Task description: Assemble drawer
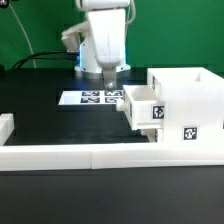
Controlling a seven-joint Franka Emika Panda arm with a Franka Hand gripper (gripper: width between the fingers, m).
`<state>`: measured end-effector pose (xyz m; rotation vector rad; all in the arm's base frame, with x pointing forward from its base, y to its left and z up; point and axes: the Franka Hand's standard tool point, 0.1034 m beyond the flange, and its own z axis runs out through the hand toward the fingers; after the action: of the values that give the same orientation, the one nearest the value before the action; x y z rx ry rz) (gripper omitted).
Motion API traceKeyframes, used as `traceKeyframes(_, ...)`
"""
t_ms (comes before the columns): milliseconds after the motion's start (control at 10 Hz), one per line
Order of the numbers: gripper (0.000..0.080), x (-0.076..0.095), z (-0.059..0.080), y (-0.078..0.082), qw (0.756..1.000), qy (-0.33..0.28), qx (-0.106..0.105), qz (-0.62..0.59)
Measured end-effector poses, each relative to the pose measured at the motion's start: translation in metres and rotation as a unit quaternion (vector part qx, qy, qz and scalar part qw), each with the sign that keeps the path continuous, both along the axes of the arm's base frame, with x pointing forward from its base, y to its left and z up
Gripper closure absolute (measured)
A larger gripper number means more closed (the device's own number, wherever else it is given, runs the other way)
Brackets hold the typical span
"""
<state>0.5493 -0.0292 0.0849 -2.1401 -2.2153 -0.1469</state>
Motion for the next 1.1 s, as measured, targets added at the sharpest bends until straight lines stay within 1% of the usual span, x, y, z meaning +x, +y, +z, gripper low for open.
traceKeyframes(100,0.0150,0.000,-0.007,-0.004,1.000,0.002,0.019,-0.002)
traceKeyframes(200,0.0150,-0.002,-0.014,-0.005,1.000,0.006,0.028,-0.001)
traceKeyframes(300,0.0150,-0.003,-0.018,-0.005,0.999,0.009,0.034,-0.002)
traceKeyframes(500,0.0150,-0.004,-0.021,0.008,0.999,0.016,0.036,-0.026)
traceKeyframes(900,0.0150,-0.003,-0.020,0.037,0.997,0.025,0.041,-0.063)
traceKeyframes(1100,0.0150,-0.004,-0.021,0.045,0.996,0.029,0.042,-0.074)
